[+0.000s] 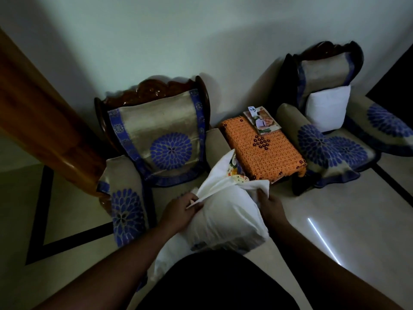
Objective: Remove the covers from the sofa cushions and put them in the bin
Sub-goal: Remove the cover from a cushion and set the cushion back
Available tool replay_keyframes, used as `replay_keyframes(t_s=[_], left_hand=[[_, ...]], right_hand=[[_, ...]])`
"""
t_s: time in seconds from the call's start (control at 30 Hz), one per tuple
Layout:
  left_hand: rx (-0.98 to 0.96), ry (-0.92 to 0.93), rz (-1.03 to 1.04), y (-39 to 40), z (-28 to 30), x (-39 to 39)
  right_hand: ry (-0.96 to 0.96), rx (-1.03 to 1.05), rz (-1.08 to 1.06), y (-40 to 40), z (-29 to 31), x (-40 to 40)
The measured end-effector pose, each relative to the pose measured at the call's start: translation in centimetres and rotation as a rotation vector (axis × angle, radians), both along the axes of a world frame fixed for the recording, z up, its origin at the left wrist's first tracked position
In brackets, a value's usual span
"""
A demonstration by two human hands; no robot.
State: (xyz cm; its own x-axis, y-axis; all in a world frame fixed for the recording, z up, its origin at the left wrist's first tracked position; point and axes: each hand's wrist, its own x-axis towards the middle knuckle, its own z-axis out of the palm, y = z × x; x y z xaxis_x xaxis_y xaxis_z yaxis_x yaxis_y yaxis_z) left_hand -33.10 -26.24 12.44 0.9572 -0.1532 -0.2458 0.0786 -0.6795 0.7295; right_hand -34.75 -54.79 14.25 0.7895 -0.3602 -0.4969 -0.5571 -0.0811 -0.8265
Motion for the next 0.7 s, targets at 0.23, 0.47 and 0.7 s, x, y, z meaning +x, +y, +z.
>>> replay_keyframes(t_s=[0.23, 0.47, 0.7], left_hand=[[-0.641, 0.37, 0.416, 0.2, 4.7, 5.7], [-0.082, 0.223, 0.348, 1.3, 0.9, 5.2], [-0.135, -0.054, 0.348, 3.0, -0.1, -0.5]], right_hand=[[-0.108, 0.23, 0.217, 3.3, 10.0, 9.1], [-0.158, -0.336, 0.183, 3.6, 5.7, 8.4], [-0.206, -0.414, 0.22, 5.2, 2.2, 5.1]])
